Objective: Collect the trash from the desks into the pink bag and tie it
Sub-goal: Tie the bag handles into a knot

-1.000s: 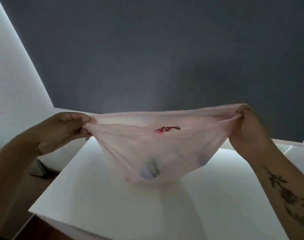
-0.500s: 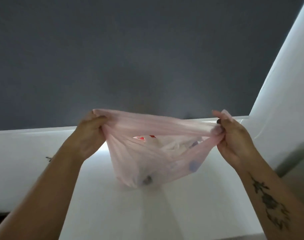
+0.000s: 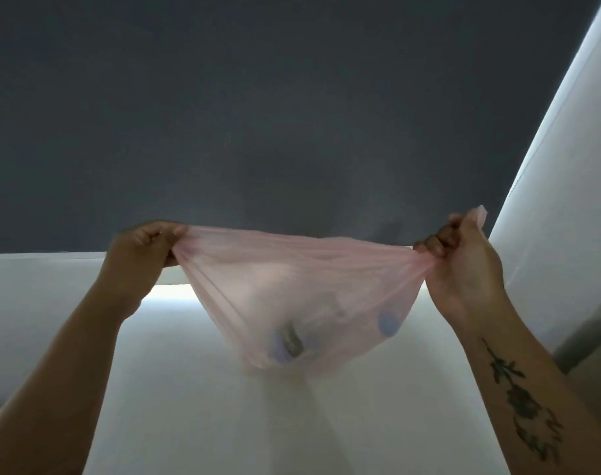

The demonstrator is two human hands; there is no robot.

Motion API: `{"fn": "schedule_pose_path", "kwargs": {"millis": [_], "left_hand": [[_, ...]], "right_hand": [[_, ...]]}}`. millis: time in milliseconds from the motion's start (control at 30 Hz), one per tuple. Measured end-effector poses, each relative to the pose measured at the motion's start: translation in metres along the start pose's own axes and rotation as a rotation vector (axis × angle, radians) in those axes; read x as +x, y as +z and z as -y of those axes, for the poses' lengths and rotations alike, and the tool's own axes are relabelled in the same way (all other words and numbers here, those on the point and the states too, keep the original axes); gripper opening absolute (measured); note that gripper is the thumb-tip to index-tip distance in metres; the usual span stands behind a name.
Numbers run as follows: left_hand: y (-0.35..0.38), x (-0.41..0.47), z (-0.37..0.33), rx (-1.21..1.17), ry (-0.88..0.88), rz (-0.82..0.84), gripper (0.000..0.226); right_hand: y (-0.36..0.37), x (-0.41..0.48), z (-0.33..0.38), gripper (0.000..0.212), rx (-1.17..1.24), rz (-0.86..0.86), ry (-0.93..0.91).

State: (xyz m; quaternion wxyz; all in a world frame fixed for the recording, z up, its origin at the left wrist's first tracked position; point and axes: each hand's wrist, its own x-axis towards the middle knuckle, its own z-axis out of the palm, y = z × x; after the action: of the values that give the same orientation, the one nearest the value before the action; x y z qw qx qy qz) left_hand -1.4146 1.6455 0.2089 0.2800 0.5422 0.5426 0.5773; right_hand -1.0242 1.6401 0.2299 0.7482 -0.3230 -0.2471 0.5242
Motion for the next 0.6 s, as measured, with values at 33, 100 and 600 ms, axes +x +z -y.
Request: {"fn": "schedule_pose_path", "kwargs": {"millis": [33, 100, 600], "left_hand": [[0.003, 0.000, -0.001, 0.018, 0.023, -0.042, 0.024], [0.010, -0.001, -0.005, -0.039, 0.022, -0.093, 0.024], [0.089, -0.022, -0.003, 0.011, -0.039, -0.023, 0.023]], "right_hand": [[0.000, 0.003, 0.003, 0.029, -0.012, 0.024, 0.000], [0.000, 0.011, 0.007, 0.026, -0.034, 0.084, -0.015], [-0.016, 0.064, -0.005, 0.016, -0.137, 0.103, 0.121]]}}
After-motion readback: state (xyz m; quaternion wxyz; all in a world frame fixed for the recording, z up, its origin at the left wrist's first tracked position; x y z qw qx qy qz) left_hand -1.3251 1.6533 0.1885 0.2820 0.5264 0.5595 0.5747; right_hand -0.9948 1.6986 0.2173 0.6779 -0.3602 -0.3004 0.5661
